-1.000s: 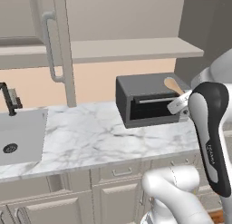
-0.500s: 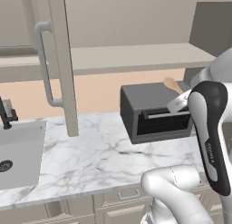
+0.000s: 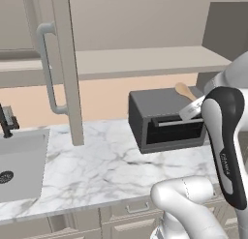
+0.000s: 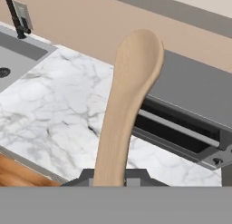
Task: Organize the utensils by type. Pick up the wooden spoons from the counter and place them in the open cabinet. Then pick up the metallic utensils from the counter and place them in the open drawer.
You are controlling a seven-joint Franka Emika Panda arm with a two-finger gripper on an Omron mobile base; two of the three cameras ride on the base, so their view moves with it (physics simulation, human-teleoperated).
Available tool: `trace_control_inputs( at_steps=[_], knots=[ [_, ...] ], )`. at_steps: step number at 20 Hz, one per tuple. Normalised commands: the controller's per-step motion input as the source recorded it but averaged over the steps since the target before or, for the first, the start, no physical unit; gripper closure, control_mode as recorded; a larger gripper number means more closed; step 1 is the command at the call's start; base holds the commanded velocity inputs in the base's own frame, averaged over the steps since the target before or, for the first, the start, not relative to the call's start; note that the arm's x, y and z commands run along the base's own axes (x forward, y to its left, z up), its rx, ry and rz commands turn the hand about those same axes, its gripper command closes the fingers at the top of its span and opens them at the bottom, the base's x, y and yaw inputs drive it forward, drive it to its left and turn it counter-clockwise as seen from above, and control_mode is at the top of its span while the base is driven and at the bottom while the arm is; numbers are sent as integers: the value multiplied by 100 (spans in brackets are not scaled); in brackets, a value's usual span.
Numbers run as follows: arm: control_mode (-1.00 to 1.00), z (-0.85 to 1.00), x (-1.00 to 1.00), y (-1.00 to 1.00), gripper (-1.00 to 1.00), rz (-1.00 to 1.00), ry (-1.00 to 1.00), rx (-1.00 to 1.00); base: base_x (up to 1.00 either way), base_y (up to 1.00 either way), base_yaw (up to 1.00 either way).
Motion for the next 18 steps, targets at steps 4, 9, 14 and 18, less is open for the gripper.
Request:
trace_control_inputs(
  at_steps=[4,9,14,18],
  knots=[
    [-100,0,9,0,100,0,0,0,11,0,0],
    [-100,15,12,0,100,3,0,0,0,0,0],
    [-100,34,5,0,100,1,-8,0,0,0,0],
    [-100,19,17,0,100,0,-3,0,0,0,0]
  ],
)
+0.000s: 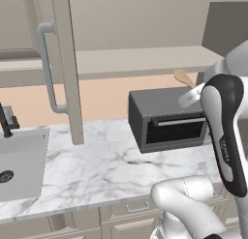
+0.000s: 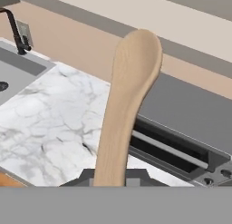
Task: Organize the utensils by type. Pick up the wooden spoons from the counter and place them in the open cabinet. Then pick up the metallic utensils from the counter and place them in the open drawer.
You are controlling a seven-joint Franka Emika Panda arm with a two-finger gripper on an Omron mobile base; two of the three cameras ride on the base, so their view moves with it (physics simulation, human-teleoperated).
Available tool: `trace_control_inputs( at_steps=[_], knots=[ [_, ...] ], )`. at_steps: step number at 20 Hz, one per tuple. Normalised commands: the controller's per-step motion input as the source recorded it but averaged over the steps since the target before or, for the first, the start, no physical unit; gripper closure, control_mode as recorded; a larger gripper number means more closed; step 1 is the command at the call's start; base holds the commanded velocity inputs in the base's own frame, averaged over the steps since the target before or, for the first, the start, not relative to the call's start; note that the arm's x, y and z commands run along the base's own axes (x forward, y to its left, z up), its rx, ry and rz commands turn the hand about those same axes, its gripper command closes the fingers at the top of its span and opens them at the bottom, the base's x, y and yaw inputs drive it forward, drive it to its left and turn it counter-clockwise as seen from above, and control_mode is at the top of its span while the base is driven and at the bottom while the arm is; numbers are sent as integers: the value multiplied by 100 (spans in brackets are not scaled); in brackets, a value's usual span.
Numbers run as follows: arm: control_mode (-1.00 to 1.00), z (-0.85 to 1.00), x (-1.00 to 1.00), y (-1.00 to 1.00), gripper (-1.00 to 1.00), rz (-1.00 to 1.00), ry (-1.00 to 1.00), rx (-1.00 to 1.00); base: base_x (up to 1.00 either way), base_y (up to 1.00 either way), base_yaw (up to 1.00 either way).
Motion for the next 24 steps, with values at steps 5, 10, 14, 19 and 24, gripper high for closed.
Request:
trace_control_inputs(
  at_steps=[5,10,14,19,24],
  knots=[
    [-100,0,53,-2,100,0,-5,-2,0,0,0],
    [-100,0,83,-6,100,0,-5,-2,0,0,0],
    [-100,0,68,-1,100,0,-2,-3,0,0,0],
    [-100,4,54,0,100,0,0,0,0,0,0],
    [-100,14,62,0,100,0,0,0,0,0,0]
  ],
)
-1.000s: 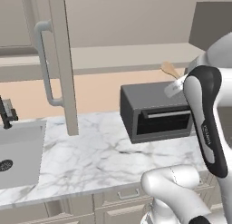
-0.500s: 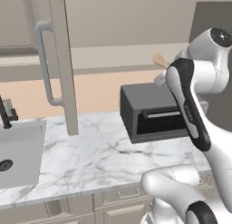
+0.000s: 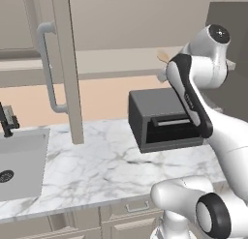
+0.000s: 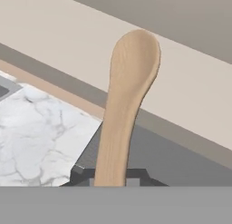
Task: Organize the utensils by type. Pick up the wooden spoons from the counter and place them in the open cabinet. Then pick up the metallic utensils from the counter and place them in the open drawer.
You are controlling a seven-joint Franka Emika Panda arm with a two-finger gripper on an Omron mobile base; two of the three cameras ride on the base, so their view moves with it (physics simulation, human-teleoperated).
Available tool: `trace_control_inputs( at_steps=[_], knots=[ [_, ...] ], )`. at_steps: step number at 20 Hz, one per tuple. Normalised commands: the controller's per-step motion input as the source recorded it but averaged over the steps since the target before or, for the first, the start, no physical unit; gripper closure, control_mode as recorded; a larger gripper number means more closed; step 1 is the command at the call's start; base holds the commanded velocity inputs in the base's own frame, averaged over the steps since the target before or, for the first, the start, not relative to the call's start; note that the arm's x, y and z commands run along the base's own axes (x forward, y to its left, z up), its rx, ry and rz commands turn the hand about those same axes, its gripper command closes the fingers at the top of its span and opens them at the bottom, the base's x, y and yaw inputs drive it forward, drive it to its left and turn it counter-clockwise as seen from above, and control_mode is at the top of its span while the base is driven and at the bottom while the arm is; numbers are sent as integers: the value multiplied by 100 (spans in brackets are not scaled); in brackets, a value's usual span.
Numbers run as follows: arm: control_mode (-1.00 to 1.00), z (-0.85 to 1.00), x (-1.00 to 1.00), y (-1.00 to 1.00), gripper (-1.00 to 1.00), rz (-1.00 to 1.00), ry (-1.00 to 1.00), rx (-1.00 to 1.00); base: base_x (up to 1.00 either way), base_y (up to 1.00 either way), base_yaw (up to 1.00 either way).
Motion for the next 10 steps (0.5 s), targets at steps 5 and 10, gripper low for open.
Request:
trace_control_inputs(
  at_steps=[5,10],
  knots=[
    [-100,2,58,0,100,0,0,0,0,0,0],
    [-100,0,59,-2,100,0,0,0,0,0,0]
  ],
)
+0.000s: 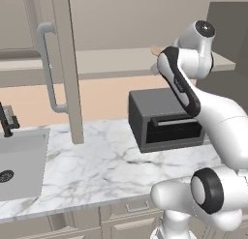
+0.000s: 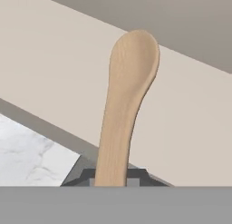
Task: Organize the utensils by type. Pick up the wooden spoons from the counter and place them in the open cabinet. Then pick up the metallic utensils from the counter and place them in the open drawer.
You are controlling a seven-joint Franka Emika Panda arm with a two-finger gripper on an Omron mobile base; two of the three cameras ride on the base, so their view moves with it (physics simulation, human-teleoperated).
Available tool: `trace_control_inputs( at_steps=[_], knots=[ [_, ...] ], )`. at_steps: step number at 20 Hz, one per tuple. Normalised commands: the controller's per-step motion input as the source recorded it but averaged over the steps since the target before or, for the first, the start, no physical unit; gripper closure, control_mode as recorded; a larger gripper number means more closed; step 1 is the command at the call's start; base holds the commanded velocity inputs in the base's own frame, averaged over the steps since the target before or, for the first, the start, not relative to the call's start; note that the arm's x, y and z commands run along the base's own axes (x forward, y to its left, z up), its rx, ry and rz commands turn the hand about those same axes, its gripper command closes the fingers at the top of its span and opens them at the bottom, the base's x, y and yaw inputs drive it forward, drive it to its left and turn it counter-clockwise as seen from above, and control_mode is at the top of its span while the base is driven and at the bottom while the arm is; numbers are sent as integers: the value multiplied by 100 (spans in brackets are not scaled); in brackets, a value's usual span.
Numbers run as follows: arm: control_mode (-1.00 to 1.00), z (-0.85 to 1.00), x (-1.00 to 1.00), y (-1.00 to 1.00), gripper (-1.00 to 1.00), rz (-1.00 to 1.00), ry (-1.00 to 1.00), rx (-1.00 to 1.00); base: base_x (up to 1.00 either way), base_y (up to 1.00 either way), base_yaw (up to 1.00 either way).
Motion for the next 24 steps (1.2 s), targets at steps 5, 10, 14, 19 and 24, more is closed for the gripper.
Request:
trace_control_inputs(
  at_steps=[5,10,14,19,24],
  knots=[
    [-100,0,61,-7,100,0,0,0,0,0,0],
    [-100,0,57,-5,100,0,0,0,0,0,0],
    [-100,0,50,-5,100,1,0,0,0,0,0],
    [-100,0,46,-3,100,1,0,0,0,0,0],
    [-100,0,42,0,100,4,0,-2,0,0,0]
  ],
)
